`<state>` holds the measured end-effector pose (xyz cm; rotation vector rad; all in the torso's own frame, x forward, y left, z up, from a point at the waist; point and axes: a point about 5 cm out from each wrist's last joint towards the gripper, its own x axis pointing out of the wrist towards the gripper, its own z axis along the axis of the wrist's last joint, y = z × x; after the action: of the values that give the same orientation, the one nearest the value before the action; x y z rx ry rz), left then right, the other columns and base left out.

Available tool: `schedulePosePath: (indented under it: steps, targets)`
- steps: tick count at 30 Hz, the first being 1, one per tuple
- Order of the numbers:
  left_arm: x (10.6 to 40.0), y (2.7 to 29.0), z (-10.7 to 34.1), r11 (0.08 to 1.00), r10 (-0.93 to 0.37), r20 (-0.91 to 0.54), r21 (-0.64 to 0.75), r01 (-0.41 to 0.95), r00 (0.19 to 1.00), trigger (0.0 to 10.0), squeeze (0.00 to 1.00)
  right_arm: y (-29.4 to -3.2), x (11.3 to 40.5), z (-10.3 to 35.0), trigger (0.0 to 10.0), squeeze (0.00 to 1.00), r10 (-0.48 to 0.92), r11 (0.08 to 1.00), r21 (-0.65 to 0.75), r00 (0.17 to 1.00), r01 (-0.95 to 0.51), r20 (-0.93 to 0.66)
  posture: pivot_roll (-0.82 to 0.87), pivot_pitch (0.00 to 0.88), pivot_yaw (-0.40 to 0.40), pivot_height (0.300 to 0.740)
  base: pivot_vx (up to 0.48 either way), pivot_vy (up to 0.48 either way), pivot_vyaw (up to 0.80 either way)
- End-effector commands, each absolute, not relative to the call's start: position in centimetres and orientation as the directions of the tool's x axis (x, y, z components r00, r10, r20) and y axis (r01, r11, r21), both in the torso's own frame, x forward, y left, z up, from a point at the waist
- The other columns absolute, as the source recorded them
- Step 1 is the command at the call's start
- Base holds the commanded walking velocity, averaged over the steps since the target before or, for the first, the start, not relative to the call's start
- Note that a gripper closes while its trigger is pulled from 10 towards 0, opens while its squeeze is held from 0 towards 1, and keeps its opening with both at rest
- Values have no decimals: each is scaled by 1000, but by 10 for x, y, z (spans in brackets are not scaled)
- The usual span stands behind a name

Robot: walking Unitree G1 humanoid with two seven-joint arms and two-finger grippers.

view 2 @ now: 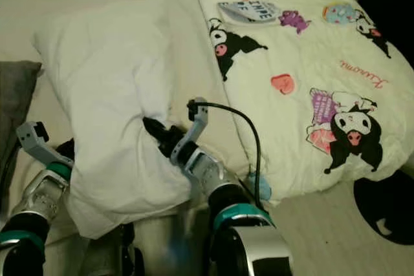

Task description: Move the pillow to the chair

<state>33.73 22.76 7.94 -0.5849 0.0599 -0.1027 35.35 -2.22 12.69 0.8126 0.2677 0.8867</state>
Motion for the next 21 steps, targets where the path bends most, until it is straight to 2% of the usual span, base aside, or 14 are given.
schedulePosePath:
  steps: [1, 4, 7, 8, 11, 14, 15, 17, 19, 21]
  targets:
    - [333, 212, 66, 836, -168, -83, -540, 97, 982, 10000, 0, 35, 330, 136, 0, 0, 863, 189, 745, 470, -639, 184, 65, 133, 35, 595, 0, 0, 0]
    - [332, 210, 65, 856, -146, -107, -512, 71, 983, 10000, 0, 30, 331, 137, 0, 0, 862, 190, 731, 468, -655, 195, 64, 127, 34, 595, 0, 0, 0]
    - [333, 210, 61, 896, -31, -176, -442, -51, 984, 10000, 0, 14, 332, 133, 0, 0, 847, 210, 719, 491, -662, 204, 64, 105, 27, 595, 0, 0, 0]
    - [333, 210, 61, 896, -31, -176, -442, -51, 984, 10000, 0, 14, 332, 133, 0, 0, 847, 210, 719, 491, -662, 204, 64, 105, 27, 595, 0, 0, 0]
    - [336, 202, 66, 865, -22, -125, -500, -44, 992, 10000, 0, 8, 328, 124, 0, 0, 873, 260, 667, 466, -698, 147, 60, 85, 21, 595, 0, 0, 0]
    - [336, 196, 65, 824, -47, -113, -567, -26, 992, 10000, 0, 8, 324, 120, 0, 0, 886, 268, 650, 446, -711, 123, 60, 85, 21, 595, 0, 0, 0]
    - [334, 192, 57, 799, -64, -142, -600, -34, 988, 10000, 0, 8, 321, 115, 0, 0, 896, 276, 639, 433, -718, 100, 52, 75, 17, 595, 0, 0, 0]
    - [330, 192, 49, 811, -58, -181, -582, -59, 982, 10000, 0, 8, 320, 110, 0, 0, 897, 286, 643, 434, -711, 81, 42, 81, 13, 595, 0, 0, 0]
    - [323, 209, 41, 854, 30, -234, -498, -147, 972, 10000, 0, 3, 321, 99, 0, 0, 885, 342, 645, 465, -683, 24, 35, 98, 3, 595, 0, 0, 0]
    - [319, 226, 40, 838, 113, -265, -492, -236, 957, 10000, 0, -2, 323, 93, 0, 0, 867, 391, 644, 498, -657, -18, 30, 106, -3, 595, 0, 0, 0]
